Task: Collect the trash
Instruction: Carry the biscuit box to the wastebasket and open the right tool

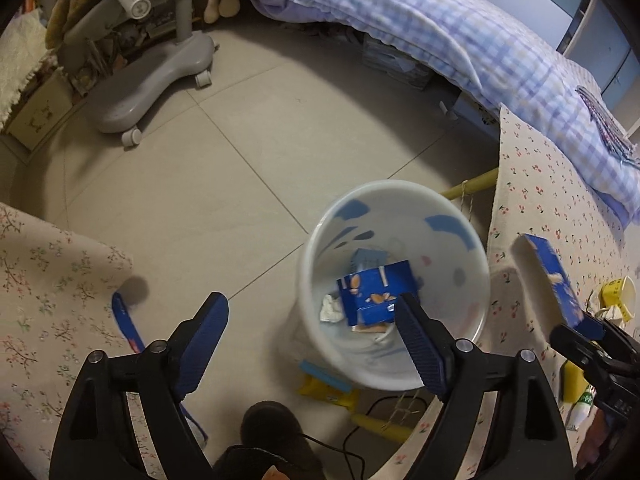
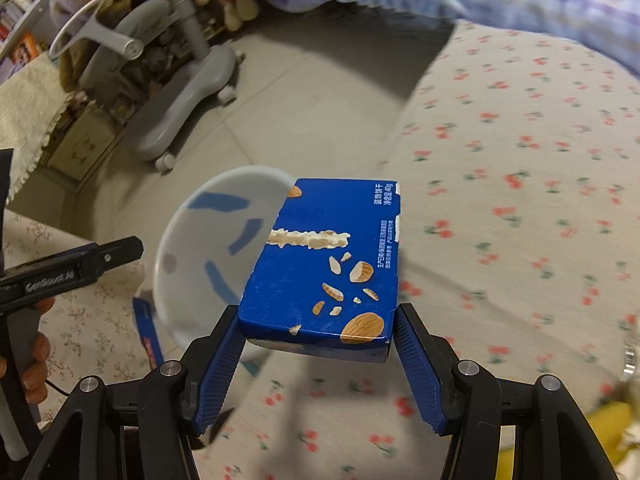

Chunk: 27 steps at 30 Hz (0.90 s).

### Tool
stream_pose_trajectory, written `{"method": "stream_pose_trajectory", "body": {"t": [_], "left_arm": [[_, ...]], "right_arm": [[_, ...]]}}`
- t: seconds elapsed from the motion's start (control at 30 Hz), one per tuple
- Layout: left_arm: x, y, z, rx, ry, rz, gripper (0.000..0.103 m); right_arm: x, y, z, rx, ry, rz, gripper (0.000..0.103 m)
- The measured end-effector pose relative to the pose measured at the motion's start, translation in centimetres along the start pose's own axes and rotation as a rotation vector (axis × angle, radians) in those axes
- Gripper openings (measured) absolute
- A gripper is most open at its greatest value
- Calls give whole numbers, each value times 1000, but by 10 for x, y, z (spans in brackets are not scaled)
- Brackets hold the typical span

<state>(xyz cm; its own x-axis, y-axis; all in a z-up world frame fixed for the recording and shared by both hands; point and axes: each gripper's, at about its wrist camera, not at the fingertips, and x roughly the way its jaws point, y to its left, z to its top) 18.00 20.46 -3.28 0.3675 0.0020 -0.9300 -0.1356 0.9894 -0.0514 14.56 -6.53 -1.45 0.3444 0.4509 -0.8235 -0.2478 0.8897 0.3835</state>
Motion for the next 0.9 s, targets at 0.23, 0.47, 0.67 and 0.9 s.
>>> {"method": "stream_pose_trajectory", "body": {"t": [0.23,0.47,0.67,0.9], "left_arm": [[2,22,-5,-18,18,1,87],[-3,25,-11,-11,25,-12,87],[-8,-3,-13,33,36,-47,87],[-16,-51,-24,102,52,-108,87]], "right_arm": [[31,28,5,-33,35,18,65],[38,41,2,-64,30,29,80],[7,25,-9,-75,2,-82,80],[-48,-25,-21,54,-66,-168,80]]}}
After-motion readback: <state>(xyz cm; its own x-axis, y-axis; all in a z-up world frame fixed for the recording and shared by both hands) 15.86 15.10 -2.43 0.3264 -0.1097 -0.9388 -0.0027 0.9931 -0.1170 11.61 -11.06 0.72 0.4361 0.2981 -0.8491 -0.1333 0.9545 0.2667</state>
